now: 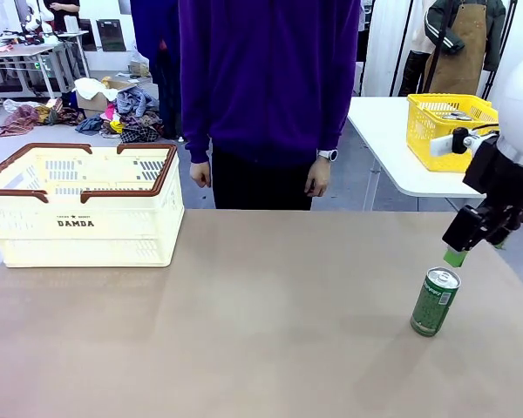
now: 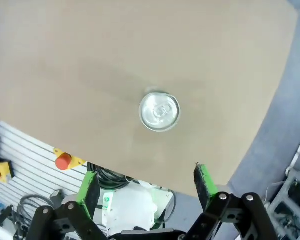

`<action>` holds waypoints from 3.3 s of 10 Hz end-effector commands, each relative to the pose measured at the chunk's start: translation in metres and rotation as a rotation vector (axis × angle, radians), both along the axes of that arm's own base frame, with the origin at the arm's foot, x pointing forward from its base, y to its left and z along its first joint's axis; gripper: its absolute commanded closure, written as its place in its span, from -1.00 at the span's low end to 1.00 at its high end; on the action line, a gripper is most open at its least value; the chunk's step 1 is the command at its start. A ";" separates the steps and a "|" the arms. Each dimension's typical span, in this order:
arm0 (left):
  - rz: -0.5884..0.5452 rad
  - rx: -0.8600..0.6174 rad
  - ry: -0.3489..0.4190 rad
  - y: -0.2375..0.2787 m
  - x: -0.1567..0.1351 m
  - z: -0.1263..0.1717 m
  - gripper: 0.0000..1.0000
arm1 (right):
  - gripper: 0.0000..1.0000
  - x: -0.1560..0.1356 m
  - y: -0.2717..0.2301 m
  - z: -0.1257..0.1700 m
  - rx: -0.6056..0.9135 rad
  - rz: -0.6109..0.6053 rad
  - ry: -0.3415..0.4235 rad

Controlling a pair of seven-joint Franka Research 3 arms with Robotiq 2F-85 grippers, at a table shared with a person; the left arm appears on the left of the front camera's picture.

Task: Place the drinks into the Shopping basket.
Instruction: Pick up one drink and place it into the Shopping basket.

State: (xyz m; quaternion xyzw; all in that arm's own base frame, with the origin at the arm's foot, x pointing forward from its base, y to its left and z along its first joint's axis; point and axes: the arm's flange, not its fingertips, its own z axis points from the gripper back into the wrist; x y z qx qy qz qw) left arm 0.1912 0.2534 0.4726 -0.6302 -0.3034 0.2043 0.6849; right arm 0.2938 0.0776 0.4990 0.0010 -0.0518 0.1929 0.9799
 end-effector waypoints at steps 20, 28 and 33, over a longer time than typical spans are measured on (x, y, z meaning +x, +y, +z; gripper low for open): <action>0.000 -0.020 -0.015 0.000 -0.001 0.003 -1.00 | 1.00 0.085 -0.002 -0.131 0.004 -0.412 0.197; 0.000 -0.020 -0.015 0.000 -0.001 0.003 -1.00 | 1.00 0.088 -0.005 -0.132 -0.006 -0.419 0.224; 0.000 -0.020 -0.015 0.000 -0.001 0.003 -1.00 | -0.12 0.088 -0.009 -0.129 0.035 -0.423 0.238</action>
